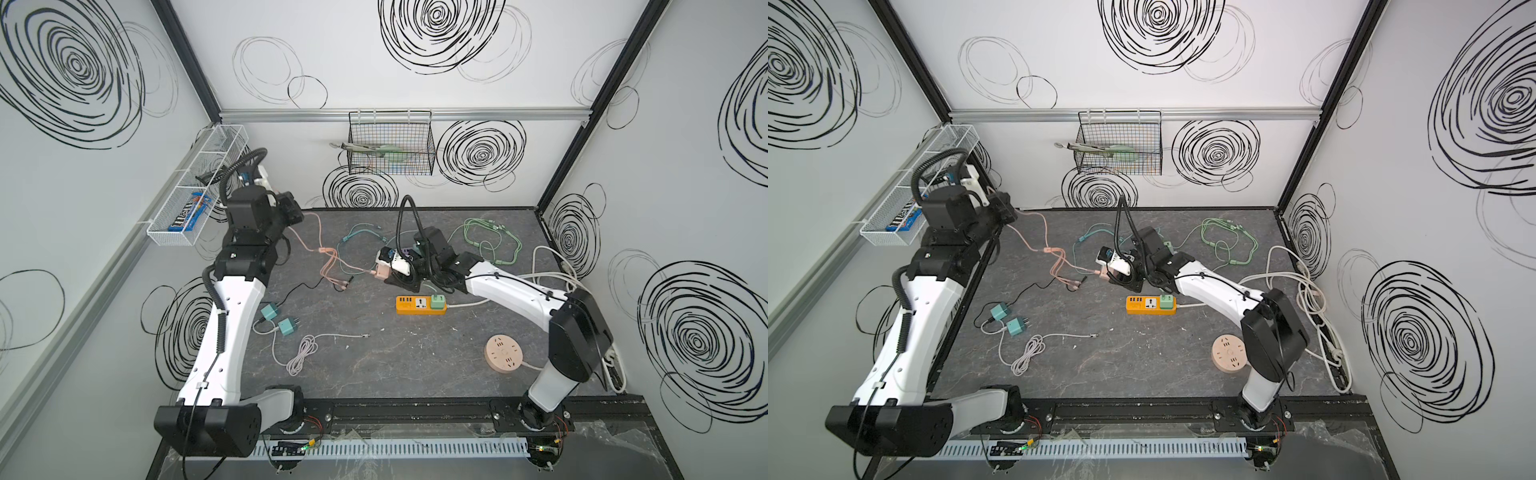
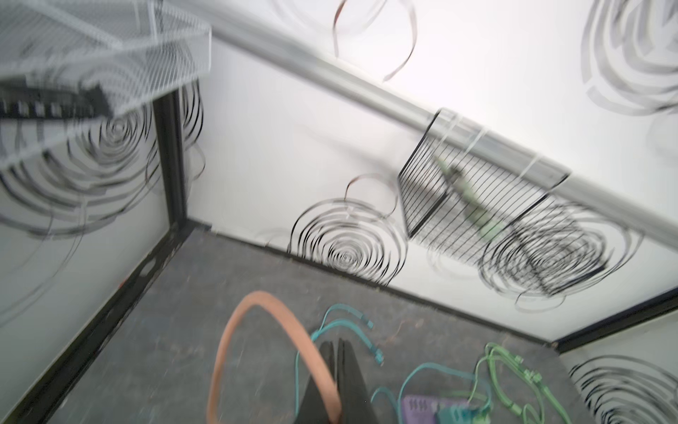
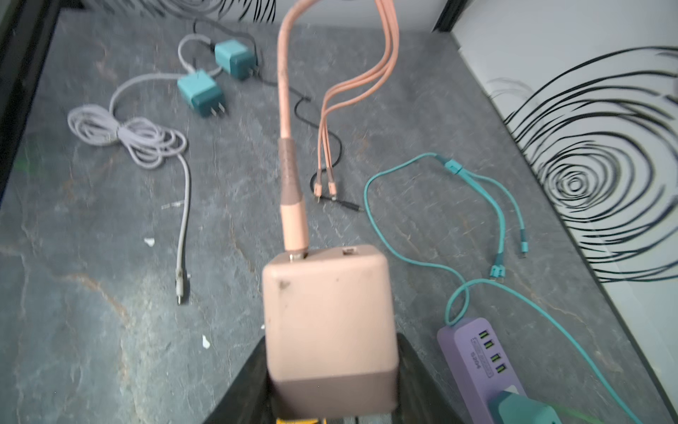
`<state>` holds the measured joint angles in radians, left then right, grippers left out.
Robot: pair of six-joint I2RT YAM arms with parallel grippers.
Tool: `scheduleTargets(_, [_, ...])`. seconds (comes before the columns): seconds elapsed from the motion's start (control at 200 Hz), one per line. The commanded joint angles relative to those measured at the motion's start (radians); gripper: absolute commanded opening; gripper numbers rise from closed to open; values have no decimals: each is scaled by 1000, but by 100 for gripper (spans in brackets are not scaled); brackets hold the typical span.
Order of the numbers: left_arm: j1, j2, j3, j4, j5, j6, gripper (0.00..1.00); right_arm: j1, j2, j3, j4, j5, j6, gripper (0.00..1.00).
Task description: Insert the plug
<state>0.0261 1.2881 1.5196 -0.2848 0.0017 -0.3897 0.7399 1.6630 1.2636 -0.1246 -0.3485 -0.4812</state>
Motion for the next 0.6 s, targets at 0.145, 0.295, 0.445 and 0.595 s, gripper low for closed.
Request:
scheduleTargets(0.145, [2, 210, 239, 270, -4, 42, 0, 3, 79, 64, 218, 1, 118, 24])
scheduleTargets(0.295, [0, 228, 10, 346, -107, 65, 4, 18, 141, 69, 204, -21, 155, 24])
scheduleTargets(0.445, [8, 348, -15, 119, -148, 37, 68, 31, 177, 59, 154, -11, 222, 24])
scheduleTargets(0.595, [-4, 323, -65, -38, -146, 29, 96, 30, 182, 51, 98, 5, 240, 25])
